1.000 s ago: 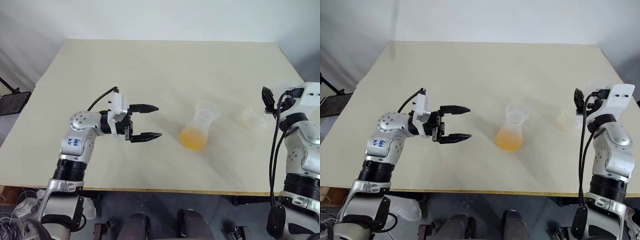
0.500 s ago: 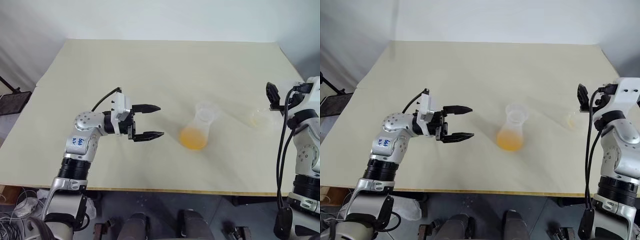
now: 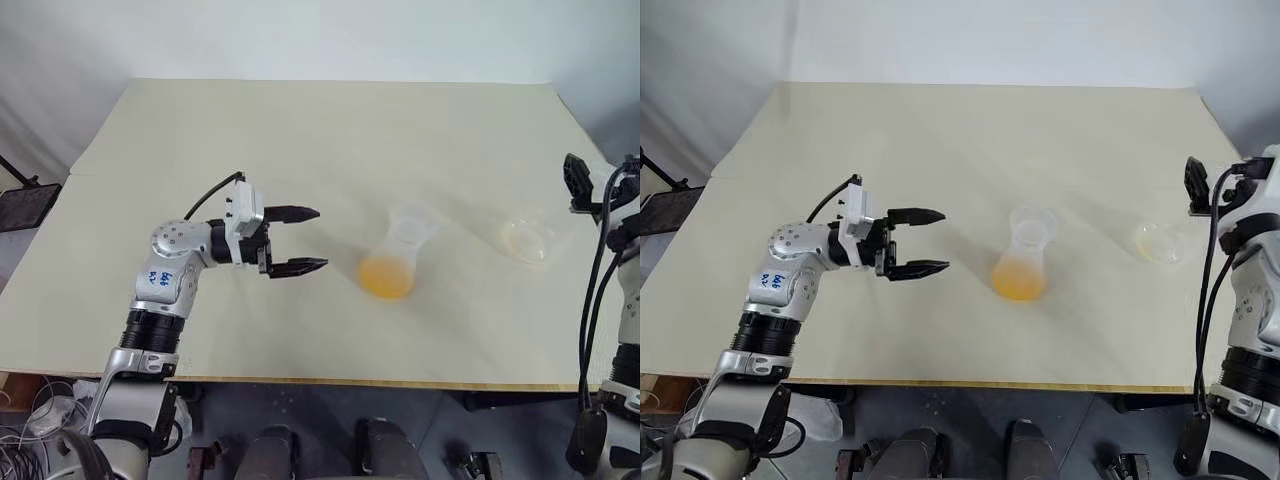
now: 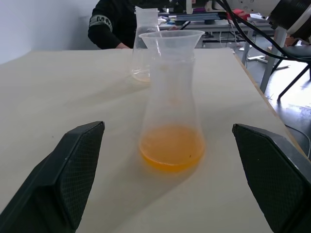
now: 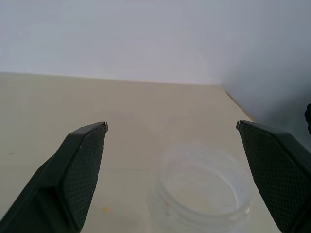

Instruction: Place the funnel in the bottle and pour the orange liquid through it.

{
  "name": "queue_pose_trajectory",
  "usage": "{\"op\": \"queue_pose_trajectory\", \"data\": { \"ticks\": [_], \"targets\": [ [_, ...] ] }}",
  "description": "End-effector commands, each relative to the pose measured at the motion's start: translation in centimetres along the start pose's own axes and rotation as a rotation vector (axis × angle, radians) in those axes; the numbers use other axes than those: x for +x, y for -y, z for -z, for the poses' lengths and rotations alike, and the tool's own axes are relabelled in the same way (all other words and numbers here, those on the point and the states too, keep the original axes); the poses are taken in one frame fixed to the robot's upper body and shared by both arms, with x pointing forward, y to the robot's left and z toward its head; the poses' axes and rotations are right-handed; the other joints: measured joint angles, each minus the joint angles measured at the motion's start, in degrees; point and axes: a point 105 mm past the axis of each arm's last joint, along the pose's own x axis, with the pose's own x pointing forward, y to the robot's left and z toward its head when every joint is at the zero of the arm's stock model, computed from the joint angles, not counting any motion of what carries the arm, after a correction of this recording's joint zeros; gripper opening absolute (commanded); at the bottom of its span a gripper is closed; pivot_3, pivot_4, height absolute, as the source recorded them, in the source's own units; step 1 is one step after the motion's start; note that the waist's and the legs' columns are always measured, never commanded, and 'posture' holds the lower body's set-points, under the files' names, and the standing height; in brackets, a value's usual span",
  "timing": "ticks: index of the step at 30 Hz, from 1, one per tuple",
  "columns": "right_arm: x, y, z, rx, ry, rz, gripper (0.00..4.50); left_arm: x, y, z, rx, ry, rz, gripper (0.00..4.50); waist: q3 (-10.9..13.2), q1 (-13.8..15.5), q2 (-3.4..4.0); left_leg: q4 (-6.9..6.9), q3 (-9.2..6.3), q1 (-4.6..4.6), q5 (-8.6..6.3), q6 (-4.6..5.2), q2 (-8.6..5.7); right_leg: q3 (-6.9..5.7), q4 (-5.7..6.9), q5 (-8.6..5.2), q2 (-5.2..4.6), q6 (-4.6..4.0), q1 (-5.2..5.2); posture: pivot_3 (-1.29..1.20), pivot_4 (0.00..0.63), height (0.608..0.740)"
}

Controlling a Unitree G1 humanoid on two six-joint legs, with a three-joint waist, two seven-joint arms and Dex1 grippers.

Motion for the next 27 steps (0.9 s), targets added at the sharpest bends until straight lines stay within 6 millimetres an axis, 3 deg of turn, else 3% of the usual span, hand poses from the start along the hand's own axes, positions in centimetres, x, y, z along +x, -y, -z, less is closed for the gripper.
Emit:
{"op": "queue_pose_trajectory", "data": {
  "ticks": [1,5,10,14,19,27],
  "targets": [
    [-0.6,0.2,-4.3,0.028,0.134,-0.048,4.47,-0.1,-1.0,-0.2,-0.010,-0.028,-0.062,4.50,0.00,0.01,0.00,0.00,0.00,0.00,0.00,0.00,0.00,0.00,0.00,0.00,0.00,0.00,0.00,0.00,0.150,0.740],
    [-2.6,-3.1,-5.9,0.064,0.170,-0.319,4.47,-0.8,-2.0,-0.4,-0.058,-0.014,-0.144,4.50,0.00,0.13,-0.01,-0.01,-0.07,-0.02,0.00,0.00,0.03,0.08,-0.02,0.00,-0.01,0.00,0.01,0.00,0.150,0.740],
    [-7.0,-5.8,-4.7,0.003,0.067,-0.666,4.47,-2.9,-0.3,-0.2,-0.098,-0.012,-0.097,4.50,0.00,0.24,-0.01,-0.09,-0.07,-0.01,-0.01,0.02,0.03,0.12,-0.12,0.00,-0.03,0.00,0.06,0.00,0.150,0.740],
    [-10.3,-5.6,-0.4,-0.108,-0.146,-0.861,4.47,-5.8,1.4,1.7,-0.156,-0.070,-0.100,4.50,0.00,0.25,-0.01,-0.15,-0.07,0.09,-0.02,0.03,0.07,0.13,-0.29,0.00,-0.07,0.00,0.18,0.00,0.150,0.740],
    [-12.4,-4.6,2.7,-0.153,-0.240,-0.983,4.47,-8.8,2.3,3.1,-0.199,-0.103,-0.147,4.50,0.01,0.15,-0.02,-0.15,-0.04,0.11,0.00,0.04,0.12,0.17,-0.52,0.00,-0.13,0.00,0.26,0.00,0.150,0.740],
    [-13.6,-4.0,5.7,-0.265,-0.299,-1.057,4.47,-9.6,1.5,2.9,-0.167,-0.074,-0.232,4.50,0.01,0.41,-0.02,-0.15,-0.08,0.11,-0.01,0.03,0.05,0.07,-0.54,0.01,-0.33,0.00,0.26,0.00,0.150,0.740]
  ]
}}
